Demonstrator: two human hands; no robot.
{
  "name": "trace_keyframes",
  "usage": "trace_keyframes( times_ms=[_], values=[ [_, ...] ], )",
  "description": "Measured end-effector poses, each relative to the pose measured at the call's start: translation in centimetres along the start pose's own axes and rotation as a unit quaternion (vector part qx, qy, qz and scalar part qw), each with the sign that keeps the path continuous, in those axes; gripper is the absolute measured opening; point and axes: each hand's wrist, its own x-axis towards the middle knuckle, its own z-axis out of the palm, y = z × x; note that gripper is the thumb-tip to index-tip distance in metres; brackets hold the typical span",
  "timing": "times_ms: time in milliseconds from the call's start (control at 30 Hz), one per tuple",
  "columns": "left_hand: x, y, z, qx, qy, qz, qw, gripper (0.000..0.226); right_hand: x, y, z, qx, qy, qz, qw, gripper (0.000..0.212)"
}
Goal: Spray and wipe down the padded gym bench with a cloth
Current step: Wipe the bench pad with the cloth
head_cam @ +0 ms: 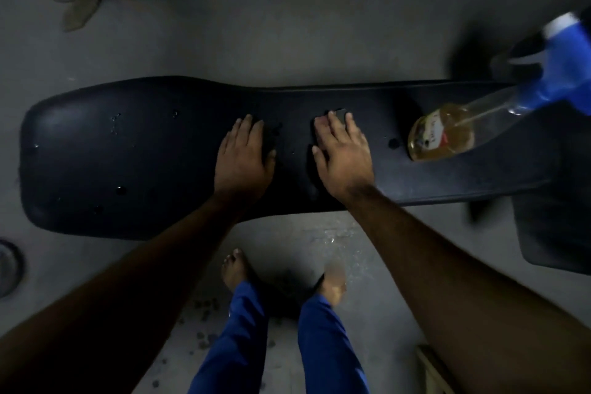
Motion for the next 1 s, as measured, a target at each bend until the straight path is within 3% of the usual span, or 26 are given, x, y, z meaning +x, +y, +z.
trace_keyframes(
  times_ms=[233,400,433,500,567,600,633,700,767,800,867,933,967,1000],
  values=[
    [-0.3,-1.1,2.3,0.007,0.016,0.015,1.0,0.06,2.3,1.2,2.1,-0.042,0.033,-0.042,0.998,0.056],
    [0.5,-1.5,-0.1,-0.062,0.006,0.004,0.998,0.049,6.8,-1.6,1.6,-0.001,0.079,0.091,0.993,0.063],
    [0.8,-1.8,-1.0,-0.072,0.014,-0.001,0.997,0.047,5.6,-3.2,2.2,0.007,0.071,0.073,0.995,0.063],
    [1.4,-2.8,-2.1,-0.061,0.029,-0.001,0.998,0.047,1.8,-5.2,3.5,-0.011,0.0,-0.048,0.999,0.06],
    [1.8,-4.1,-1.8,-0.044,0.014,0.008,0.999,0.048,0.7,-4.2,3.4,-0.048,-0.065,-0.152,0.985,0.058],
    [1.7,-4.7,-1.4,-0.033,-0.001,0.016,0.999,0.049,1.7,-2.9,3.2,-0.073,-0.053,-0.171,0.981,0.06],
    [1.6,-5.1,-0.9,-0.022,-0.011,0.028,0.999,0.052,3.2,-1.9,2.9,-0.082,-0.03,-0.147,0.985,0.061],
    [1.2,-5.7,-0.3,-0.011,-0.013,0.052,0.998,0.06,6.5,-1.1,2.3,-0.064,0.048,-0.006,0.997,0.063],
    [1.1,-5.9,-0.5,-0.023,-0.009,0.063,0.998,0.063,6.4,-4.0,3.4,-0.03,0.089,0.087,0.992,0.063],
    [1.0,-5.9,-0.8,-0.039,-0.003,0.059,0.997,0.062,5.1,-5.8,4.2,-0.024,0.072,0.057,0.996,0.063],
    [1.1,-6.1,-1.1,-0.057,0.031,0.036,0.997,0.059,2.1,-7.4,5.3,-0.038,-0.007,-0.093,0.995,0.059],
    [1.0,-6.5,-0.9,-0.042,0.052,0.012,0.998,0.058,3.2,-4.6,4.4,-0.081,-0.034,-0.194,0.977,0.058],
    [0.9,-6.6,-0.6,-0.031,0.046,0.009,0.998,0.059,4.7,-3.3,3.8,-0.091,-0.013,-0.176,0.98,0.059],
    [0.8,-6.7,-0.4,-0.026,0.036,0.01,0.999,0.059,6.5,-2.4,3.1,-0.087,0.022,-0.103,0.991,0.06]
  ],
)
